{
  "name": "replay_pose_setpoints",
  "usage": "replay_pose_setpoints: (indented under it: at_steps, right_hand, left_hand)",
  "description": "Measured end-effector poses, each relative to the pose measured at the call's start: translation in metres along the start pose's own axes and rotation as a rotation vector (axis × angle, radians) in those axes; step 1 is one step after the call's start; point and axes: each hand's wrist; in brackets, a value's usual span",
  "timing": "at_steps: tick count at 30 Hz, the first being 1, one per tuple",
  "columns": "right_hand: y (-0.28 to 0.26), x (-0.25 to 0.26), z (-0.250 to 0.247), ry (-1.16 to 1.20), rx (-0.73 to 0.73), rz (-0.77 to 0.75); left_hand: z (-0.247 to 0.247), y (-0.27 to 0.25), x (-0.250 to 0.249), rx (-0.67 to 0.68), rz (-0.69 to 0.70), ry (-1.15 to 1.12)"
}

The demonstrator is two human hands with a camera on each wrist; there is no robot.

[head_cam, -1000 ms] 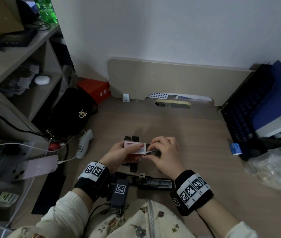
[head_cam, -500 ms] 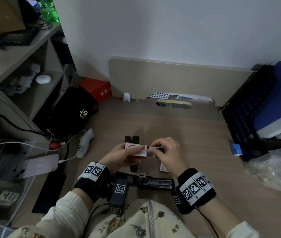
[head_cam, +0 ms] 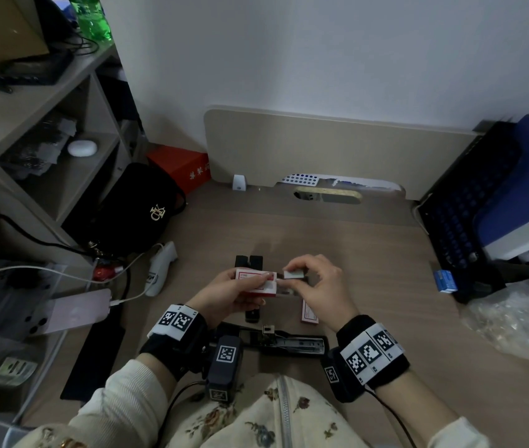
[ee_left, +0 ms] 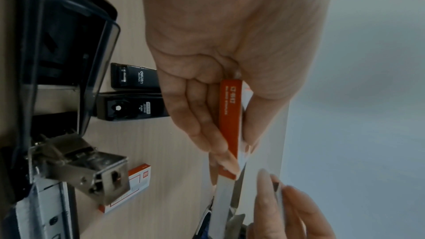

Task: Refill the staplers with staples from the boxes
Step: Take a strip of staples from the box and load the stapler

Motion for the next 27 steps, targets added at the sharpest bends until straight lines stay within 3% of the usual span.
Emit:
replay_pose_setpoints:
  at_steps: [6, 10, 19, 27]
  right_hand:
    - [0.0, -0.011, -0.023, 0.085, -0.234, 0.047]
    - [-0.007, -0.025, -0.035, 0.145, -0.275, 0.134]
    - [-0.047, -0.064, -0.014, 0.339, -0.062, 0.493]
    - [-0.075, -0.081, 0.002, 0.186, 0.198, 0.571]
  left_hand:
    - [-0.003, -0.001, 0.001, -0.006, 0.021, -0.051]
    - [-0.004, -0.001, 0.002, -0.001, 0.022, -0.084]
    - [-0.003, -0.001, 0.01, -0.021, -0.012, -0.125]
    - [-0.001, -0.004, 0.015, -0.027, -0.041, -0.113]
Point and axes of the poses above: each hand's wrist, its own y-axis towards the middle knuckle, its own z-axis out of the palm, x = y × z, and after that the axes turned 9 degrees about -z, right-handed
